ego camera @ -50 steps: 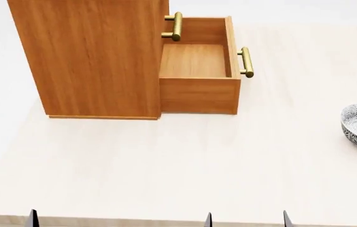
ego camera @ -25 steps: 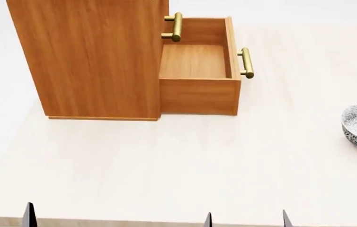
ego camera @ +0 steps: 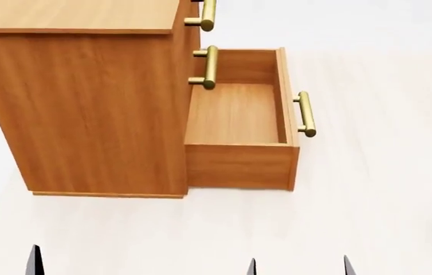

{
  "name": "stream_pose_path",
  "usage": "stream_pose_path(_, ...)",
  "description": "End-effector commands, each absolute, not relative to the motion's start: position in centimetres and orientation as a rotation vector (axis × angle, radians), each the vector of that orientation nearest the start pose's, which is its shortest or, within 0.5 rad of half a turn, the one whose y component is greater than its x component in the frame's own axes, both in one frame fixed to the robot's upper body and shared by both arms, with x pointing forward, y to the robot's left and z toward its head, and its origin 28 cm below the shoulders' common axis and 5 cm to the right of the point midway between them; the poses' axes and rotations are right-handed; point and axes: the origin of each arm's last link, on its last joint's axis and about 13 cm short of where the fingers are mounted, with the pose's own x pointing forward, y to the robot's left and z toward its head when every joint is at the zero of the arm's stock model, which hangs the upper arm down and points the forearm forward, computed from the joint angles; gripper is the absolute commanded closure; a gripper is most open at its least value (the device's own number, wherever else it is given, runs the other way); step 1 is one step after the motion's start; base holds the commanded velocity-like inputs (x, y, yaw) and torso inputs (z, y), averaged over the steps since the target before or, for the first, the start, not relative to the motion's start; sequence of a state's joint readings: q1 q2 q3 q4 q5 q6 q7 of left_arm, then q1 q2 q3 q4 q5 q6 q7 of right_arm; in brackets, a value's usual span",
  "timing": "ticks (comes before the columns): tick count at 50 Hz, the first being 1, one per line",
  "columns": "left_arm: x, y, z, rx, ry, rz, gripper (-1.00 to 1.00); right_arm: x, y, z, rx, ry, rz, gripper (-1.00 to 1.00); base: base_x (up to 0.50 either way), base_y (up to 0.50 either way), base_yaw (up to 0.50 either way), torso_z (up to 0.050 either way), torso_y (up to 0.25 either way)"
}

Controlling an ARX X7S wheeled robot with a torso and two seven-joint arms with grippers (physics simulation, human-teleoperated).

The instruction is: Close the bottom drawer of the cabinet.

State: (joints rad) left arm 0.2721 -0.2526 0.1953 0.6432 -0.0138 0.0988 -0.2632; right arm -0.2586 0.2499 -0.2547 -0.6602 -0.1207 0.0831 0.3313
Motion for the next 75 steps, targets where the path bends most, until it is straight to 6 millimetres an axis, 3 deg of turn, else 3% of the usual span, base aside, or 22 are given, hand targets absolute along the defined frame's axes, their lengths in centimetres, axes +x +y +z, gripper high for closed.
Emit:
stream_pose_path(1, 14.2, 20.2, 10.3, 0.053, -0.450, -0.039, -1.00, 14.2, -8.7, 9.5, -0.189, -0.346, -0.013, -1.00, 0.50, 0.00, 0.00, 0.000, 0.000)
stream_pose_path(29, 14.3, 20.2, 10.2, 0.053, -0.447, -0.040, -1.00, 14.3, -8.6, 9.4, -0.192, -0.348, -0.018, -1.00, 0.49, 0.00, 0.00, 0.000, 0.001)
stream_pose_path(56, 14.8, 20.4, 9.0, 0.048, -0.443, -0.037, -1.00, 14.4, -8.7, 9.6, -0.188, -0.353, -0.038, -1.00, 0.00, 0.00, 0.00, 0.000, 0.000)
stream_pose_path(75, 15.0, 20.4, 8.9, 0.040, -0.430, -0.043, -1.00, 14.0, -10.7, 11.0, -0.225, -0.347, -0.133, -1.00, 0.00, 0.00, 0.00, 0.000, 0.000)
